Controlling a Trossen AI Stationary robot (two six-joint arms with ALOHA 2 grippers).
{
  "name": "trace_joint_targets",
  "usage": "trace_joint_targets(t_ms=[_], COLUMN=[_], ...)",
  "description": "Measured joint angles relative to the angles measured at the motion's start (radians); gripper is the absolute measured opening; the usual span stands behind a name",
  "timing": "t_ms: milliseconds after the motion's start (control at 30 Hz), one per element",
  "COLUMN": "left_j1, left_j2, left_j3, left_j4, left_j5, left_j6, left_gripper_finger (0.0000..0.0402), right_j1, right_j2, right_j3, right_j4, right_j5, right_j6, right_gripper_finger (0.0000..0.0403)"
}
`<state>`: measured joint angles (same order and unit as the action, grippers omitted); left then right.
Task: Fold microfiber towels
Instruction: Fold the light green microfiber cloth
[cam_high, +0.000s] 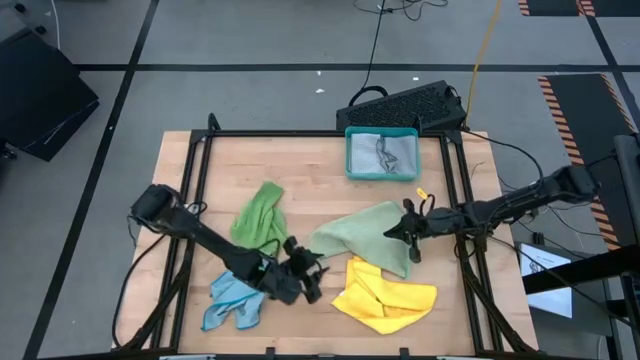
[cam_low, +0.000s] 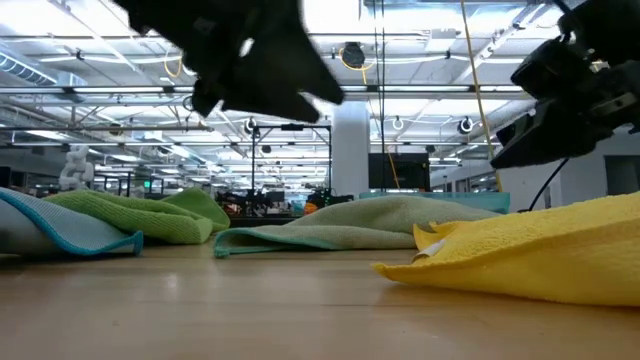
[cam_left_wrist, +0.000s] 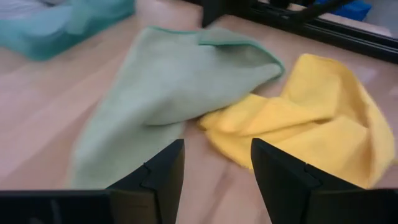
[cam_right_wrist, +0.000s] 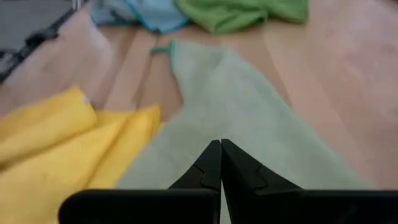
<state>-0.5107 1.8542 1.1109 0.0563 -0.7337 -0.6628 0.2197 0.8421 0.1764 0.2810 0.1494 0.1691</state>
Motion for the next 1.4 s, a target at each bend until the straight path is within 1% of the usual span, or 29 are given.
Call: trace_joint_targets(t_ms=[33,233,333,367,433,633,733,800,1033,1167,1267,1333,1400], left_j1=[-0.003,-0.01,-0.006,-0.003,0.007,0.057,0.09,0.113,0.16,0.172,0.182,0.187,0.19], left_j2=[0.024,0.16,0.195,0.2,0.201,0.201,0.201,0.201,0.214,0.227,0.25,0.258,0.257], left_j3=[0.037,0.285,0.357,0.371,0.377,0.38,0.38,0.38,0.38,0.381,0.376,0.373,0.373], left_j4=[-0.029,-0.294,-0.389,-0.396,-0.401,-0.405,-0.406,-0.408,-0.412,-0.395,-0.39,-0.409,-0.418], left_j5=[0.0,0.002,0.008,0.008,0.009,-0.021,0.024,0.054,0.092,0.106,0.142,0.179,0.184], left_j6=[0.001,0.025,0.056,0.068,0.085,0.12,0.155,0.165,0.152,0.15,0.164,0.164,0.163], left_gripper_finger=[0.0186,0.0186,0.0186,0.0186,0.0186,0.0187,0.0192,0.0205,0.0281,0.0313,0.0317,0.031,0.0299], right_j1=[0.011,0.055,0.074,0.086,0.115,0.189,0.21,0.213,0.21,0.21,0.215,0.227,0.239], right_j2=[0.0,0.002,0.004,0.004,0.011,0.047,0.069,0.086,0.126,0.134,0.138,0.138,0.142], right_j3=[0.0,0.0,0.0,0.001,0.0,0.001,0.001,0.001,0.001,0.001,0.001,0.001,0.001], right_j4=[0.02,0.136,0.164,0.151,0.119,0.123,0.123,0.115,0.112,0.079,0.059,0.036,0.031], right_j5=[0.013,0.016,0.037,0.036,0.042,0.081,0.135,0.165,0.167,0.164,0.164,0.162,0.162], right_j6=[0.0,-0.043,-0.032,-0.026,-0.016,0.032,0.029,0.023,0.002,0.049,0.082,0.096,0.105], right_gripper_finger=[0.0,0.0,0.0,0.0,0.0,0.0,0.0,0.0,0.0,0.0,0.0,0.0,0.0])
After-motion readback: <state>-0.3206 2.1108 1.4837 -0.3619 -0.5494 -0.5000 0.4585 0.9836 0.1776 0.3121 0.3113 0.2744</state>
